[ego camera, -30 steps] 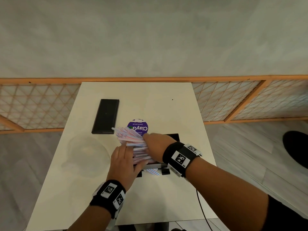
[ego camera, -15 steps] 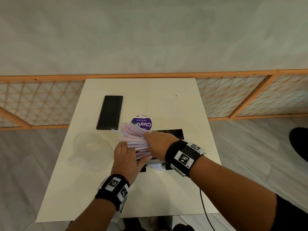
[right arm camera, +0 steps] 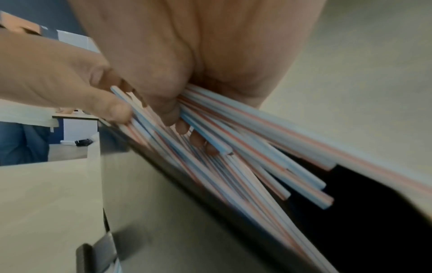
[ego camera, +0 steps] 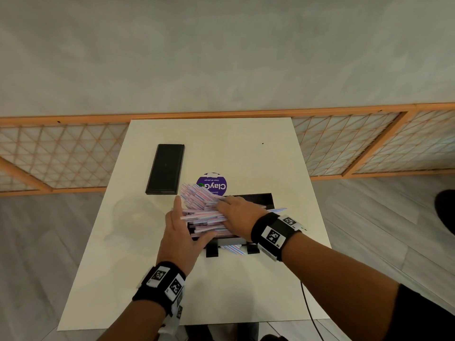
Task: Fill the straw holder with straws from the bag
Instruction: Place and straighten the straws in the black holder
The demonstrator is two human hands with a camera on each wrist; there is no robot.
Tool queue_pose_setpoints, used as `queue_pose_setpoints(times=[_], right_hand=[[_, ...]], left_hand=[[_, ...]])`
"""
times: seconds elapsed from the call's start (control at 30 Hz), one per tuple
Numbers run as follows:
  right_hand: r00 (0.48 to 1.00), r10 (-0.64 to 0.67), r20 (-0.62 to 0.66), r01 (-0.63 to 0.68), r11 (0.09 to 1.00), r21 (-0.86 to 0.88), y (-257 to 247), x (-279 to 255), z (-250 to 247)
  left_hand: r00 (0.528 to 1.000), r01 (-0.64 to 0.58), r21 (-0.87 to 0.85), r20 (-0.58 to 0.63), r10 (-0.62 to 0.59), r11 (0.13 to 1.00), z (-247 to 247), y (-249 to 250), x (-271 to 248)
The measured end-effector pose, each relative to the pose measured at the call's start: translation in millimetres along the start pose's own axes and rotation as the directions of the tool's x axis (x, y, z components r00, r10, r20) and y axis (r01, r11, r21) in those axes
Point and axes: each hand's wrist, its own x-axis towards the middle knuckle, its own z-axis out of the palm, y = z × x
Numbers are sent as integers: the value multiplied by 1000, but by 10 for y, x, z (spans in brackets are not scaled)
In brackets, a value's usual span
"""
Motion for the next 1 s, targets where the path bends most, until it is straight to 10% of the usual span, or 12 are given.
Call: queue_pose_setpoints(times=[0.17, 0.43, 0.8, 1.0], right_hand=[[994, -89, -64, 94, 992, 79, -224, 29, -64], [987, -74, -145, 102, 976, 195, -255, 33, -120], [995, 104, 1, -104, 994, -29, 68, -29, 35], [984, 179, -7, -179, 984, 7, 48, -22, 50]], left_hand=[[999, -2, -39, -40, 1, 999, -56, 21, 32], [915, -322, 98, -225, 336, 942, -275, 198, 109], [998, -61, -303, -28, 55, 951, -137, 312, 10], [990, -112, -212, 56, 127, 971, -81, 196, 94]])
